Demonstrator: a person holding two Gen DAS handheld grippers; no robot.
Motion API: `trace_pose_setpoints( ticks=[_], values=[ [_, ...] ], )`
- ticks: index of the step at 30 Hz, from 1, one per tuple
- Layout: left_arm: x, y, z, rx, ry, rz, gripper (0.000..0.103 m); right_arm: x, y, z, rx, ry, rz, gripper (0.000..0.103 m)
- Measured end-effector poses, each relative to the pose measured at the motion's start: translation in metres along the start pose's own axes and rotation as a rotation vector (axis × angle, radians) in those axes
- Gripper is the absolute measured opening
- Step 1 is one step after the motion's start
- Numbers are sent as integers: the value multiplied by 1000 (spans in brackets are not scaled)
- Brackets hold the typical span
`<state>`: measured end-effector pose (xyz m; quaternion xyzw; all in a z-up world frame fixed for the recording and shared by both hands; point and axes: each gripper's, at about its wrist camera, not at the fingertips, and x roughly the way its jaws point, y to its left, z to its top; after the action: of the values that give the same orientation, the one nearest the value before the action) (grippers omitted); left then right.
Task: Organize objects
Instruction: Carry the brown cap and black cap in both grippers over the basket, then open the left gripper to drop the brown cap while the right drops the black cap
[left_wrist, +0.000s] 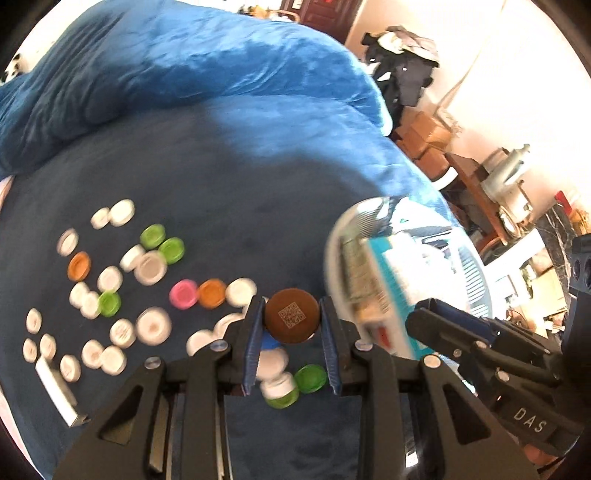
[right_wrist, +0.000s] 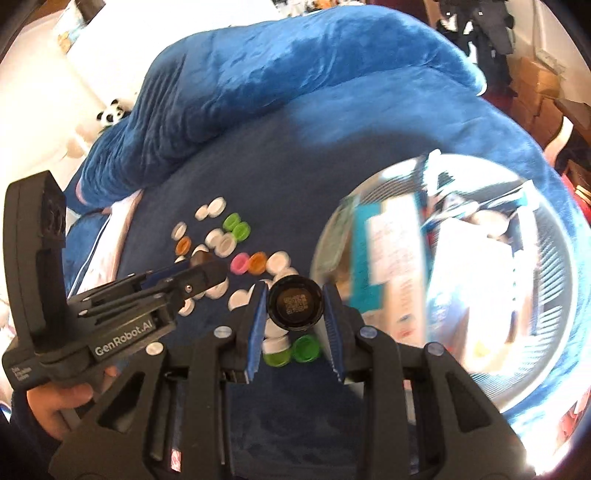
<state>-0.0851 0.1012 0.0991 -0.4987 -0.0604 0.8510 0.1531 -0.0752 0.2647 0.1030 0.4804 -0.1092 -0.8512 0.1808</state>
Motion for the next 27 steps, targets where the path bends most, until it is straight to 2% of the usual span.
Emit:
trace_pose_setpoints(
  ticks=[8,10,14,19,27],
  values=[
    [24,-54,42,65,-12,-40,30,-25,-58,38,73,-101,-87,31],
    [32,-65,52,72,-8,-48,30,-24,-78,40,125,-119,-107,31],
    [54,-82,66,85,14,-64,30,-21,-113,44,258,-126,-85,31],
    [85,-99,76,108,56,-63,30,-12,-126,47,283,-101,-99,31],
    [104,-112,86,116,67,-86,30,-7,-132,49,298,-99,-94,30]
  ],
)
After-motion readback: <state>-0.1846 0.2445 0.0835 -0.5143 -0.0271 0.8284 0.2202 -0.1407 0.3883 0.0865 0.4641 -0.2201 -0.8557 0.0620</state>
